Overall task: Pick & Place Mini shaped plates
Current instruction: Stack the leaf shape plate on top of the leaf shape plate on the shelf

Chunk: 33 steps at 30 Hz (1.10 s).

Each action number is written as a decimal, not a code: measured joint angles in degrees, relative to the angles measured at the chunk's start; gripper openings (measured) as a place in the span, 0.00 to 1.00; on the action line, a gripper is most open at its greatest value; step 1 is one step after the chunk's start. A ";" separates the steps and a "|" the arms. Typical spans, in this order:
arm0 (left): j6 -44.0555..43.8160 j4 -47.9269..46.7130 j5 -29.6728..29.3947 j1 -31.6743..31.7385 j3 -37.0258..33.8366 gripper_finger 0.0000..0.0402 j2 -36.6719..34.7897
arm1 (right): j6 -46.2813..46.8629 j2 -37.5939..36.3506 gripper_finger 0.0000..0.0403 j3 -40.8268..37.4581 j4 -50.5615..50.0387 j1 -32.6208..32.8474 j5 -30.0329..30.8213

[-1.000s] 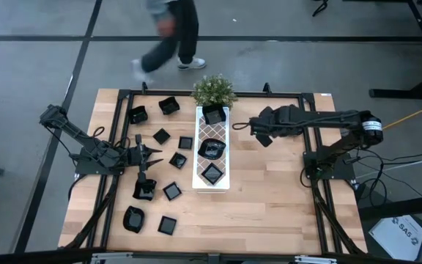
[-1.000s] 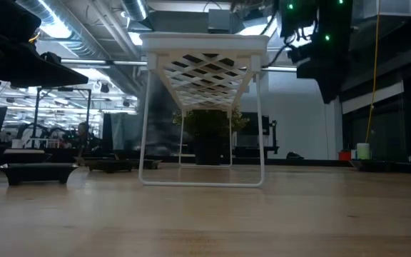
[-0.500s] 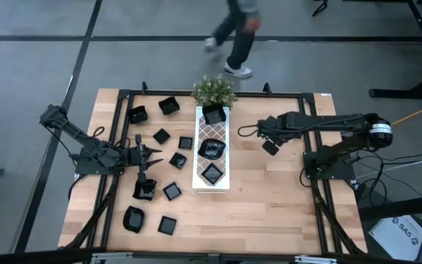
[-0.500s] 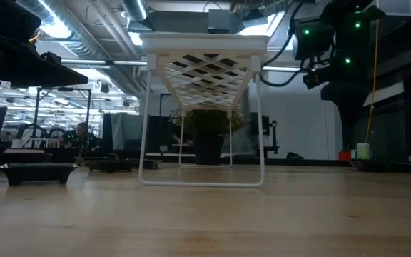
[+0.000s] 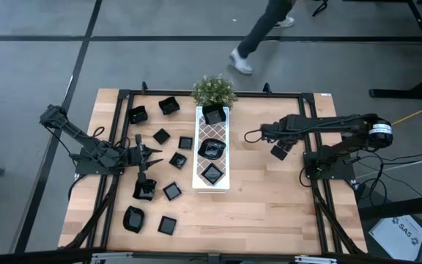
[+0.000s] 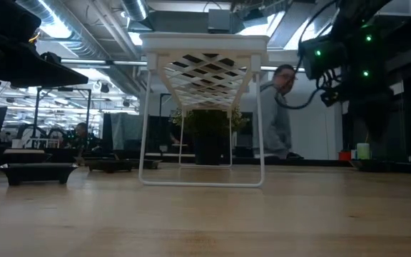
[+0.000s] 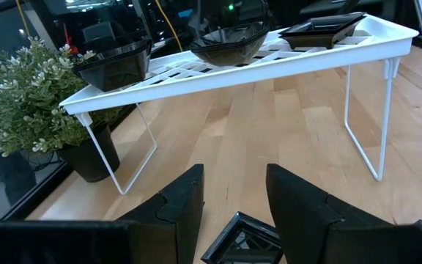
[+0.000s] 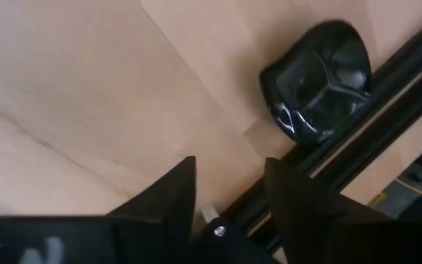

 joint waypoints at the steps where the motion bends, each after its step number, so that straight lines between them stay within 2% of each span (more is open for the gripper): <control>1: 0.01 0.00 0.00 0.02 0.01 0.36 0.00 | -0.04 0.00 0.43 -0.72 0.22 -0.15 0.37; 8: 0.00 0.00 0.00 0.02 0.00 0.36 0.00 | -3.29 0.00 0.54 -3.82 1.34 -1.44 1.18; 20: 0.01 0.00 0.01 0.01 0.01 0.36 0.02 | -2.98 0.72 0.55 -4.13 1.58 -1.40 1.30; 33: 0.00 0.00 0.00 0.00 0.01 0.36 0.00 | -3.86 6.56 0.55 -4.13 2.16 -1.49 -0.05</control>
